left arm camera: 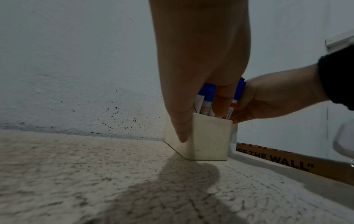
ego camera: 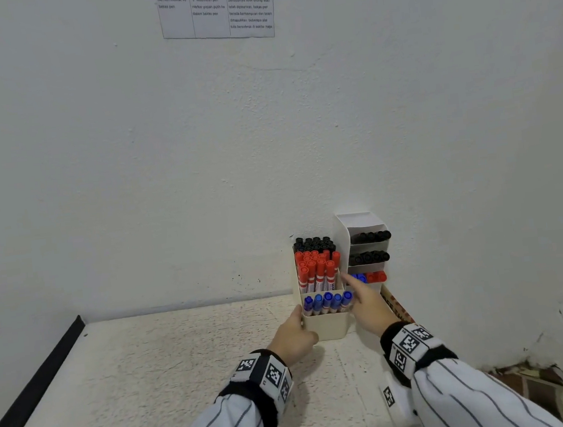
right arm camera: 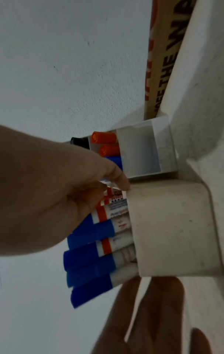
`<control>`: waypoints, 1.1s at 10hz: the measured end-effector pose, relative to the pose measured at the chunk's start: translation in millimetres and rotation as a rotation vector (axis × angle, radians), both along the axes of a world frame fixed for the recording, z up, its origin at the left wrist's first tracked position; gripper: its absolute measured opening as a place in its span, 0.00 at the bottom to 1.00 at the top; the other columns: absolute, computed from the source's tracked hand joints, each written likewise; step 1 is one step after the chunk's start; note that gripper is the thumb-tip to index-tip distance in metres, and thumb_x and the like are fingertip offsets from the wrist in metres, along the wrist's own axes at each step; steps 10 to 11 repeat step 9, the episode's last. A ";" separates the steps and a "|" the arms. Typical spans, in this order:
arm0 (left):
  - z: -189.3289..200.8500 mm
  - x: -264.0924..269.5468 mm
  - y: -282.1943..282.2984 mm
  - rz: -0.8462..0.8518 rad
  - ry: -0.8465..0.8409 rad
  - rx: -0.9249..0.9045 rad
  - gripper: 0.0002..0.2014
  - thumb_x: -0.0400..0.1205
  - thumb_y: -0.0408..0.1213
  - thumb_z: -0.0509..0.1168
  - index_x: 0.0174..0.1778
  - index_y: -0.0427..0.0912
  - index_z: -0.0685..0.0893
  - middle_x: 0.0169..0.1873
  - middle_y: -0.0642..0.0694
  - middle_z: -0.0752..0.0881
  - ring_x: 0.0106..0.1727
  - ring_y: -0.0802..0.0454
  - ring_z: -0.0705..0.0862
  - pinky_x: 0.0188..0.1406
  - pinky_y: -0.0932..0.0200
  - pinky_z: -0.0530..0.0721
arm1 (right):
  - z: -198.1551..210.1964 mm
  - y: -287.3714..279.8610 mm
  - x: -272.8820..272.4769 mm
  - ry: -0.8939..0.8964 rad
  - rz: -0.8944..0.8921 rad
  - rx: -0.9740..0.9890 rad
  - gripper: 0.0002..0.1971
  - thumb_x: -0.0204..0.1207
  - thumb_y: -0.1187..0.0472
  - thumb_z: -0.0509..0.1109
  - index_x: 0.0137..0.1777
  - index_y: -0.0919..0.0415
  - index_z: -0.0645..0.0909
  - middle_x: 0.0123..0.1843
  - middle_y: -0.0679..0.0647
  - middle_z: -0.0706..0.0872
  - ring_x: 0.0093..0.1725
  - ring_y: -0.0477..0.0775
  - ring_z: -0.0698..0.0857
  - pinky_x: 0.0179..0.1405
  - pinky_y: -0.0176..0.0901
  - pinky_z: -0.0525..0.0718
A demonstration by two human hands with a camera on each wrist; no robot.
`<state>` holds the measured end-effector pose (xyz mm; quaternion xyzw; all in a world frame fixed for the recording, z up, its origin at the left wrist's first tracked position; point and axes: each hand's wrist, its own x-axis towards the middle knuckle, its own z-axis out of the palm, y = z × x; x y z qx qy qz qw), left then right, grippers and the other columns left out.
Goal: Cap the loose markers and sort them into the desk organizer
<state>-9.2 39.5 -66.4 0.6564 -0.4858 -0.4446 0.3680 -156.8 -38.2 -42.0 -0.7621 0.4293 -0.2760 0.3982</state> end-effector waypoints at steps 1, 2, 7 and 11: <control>-2.3 3.1 -1.1 -0.026 -0.003 0.007 0.37 0.66 0.31 0.60 0.75 0.49 0.64 0.65 0.44 0.79 0.64 0.46 0.79 0.62 0.49 0.80 | 6.4 -12.0 6.2 0.091 0.107 0.044 0.33 0.80 0.75 0.55 0.82 0.56 0.50 0.75 0.49 0.66 0.71 0.43 0.66 0.65 0.27 0.63; -7.0 8.2 -4.0 -0.074 -0.030 0.017 0.42 0.63 0.35 0.59 0.78 0.52 0.59 0.67 0.47 0.78 0.66 0.48 0.78 0.65 0.51 0.79 | 5.7 -21.5 9.3 0.086 0.121 0.066 0.37 0.78 0.78 0.55 0.82 0.55 0.47 0.81 0.56 0.59 0.79 0.50 0.62 0.71 0.34 0.61; -11.6 6.0 -0.2 -0.045 -0.012 0.037 0.35 0.77 0.26 0.57 0.80 0.50 0.58 0.70 0.51 0.74 0.70 0.49 0.74 0.70 0.53 0.74 | -13.4 2.6 6.2 -0.043 -0.262 0.063 0.18 0.80 0.73 0.56 0.69 0.67 0.73 0.66 0.61 0.80 0.62 0.54 0.78 0.39 0.22 0.72; -0.6 -0.6 34.7 0.077 -0.133 0.055 0.25 0.87 0.38 0.51 0.80 0.35 0.57 0.80 0.43 0.62 0.80 0.48 0.61 0.76 0.59 0.59 | -19.0 24.7 7.2 0.338 -0.297 0.204 0.17 0.83 0.63 0.54 0.66 0.68 0.76 0.67 0.65 0.80 0.66 0.62 0.78 0.60 0.40 0.73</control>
